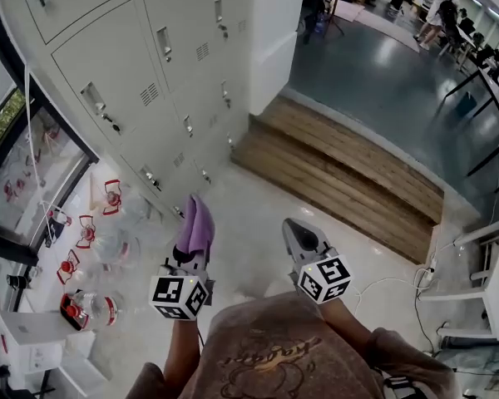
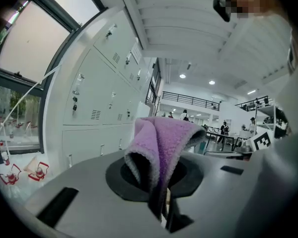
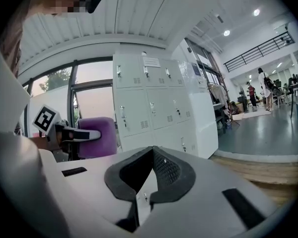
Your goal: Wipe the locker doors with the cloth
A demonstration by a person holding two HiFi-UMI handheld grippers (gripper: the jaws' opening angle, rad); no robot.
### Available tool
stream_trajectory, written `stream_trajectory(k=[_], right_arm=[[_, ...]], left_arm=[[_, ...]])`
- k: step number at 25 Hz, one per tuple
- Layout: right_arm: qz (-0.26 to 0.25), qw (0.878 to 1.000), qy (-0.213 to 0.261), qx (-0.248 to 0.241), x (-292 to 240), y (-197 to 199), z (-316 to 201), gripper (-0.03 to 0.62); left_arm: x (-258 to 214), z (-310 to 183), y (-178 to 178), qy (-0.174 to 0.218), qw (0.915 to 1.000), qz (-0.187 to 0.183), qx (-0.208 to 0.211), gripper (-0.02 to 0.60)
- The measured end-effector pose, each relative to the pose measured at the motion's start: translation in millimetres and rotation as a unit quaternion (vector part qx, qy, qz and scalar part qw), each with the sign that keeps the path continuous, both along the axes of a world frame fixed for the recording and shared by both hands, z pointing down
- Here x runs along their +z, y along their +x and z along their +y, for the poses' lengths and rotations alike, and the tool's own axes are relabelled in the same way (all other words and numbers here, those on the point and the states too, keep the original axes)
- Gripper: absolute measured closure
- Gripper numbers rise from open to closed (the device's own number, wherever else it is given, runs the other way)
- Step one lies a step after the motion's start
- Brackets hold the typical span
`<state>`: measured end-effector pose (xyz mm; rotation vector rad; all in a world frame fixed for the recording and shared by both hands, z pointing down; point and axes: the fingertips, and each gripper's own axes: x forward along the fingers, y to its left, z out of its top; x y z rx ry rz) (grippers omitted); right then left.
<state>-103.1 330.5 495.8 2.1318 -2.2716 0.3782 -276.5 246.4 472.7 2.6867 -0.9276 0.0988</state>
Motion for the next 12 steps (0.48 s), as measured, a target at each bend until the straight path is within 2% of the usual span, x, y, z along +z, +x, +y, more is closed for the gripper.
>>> stream_trajectory(k=[6, 12], right_arm=[[-0.003, 1.0, 0.016, 0.025, 0, -4, -12, 0.597], [0.0, 0.999, 0.026, 0.036, -5, 11, -42, 0.597]], left_arm=[[4, -18, -5, 0.007, 0.9998, 0.003, 0.018, 0.541], [-4, -46, 5, 0.017, 0.9995, 0.016, 0.023, 0.541]])
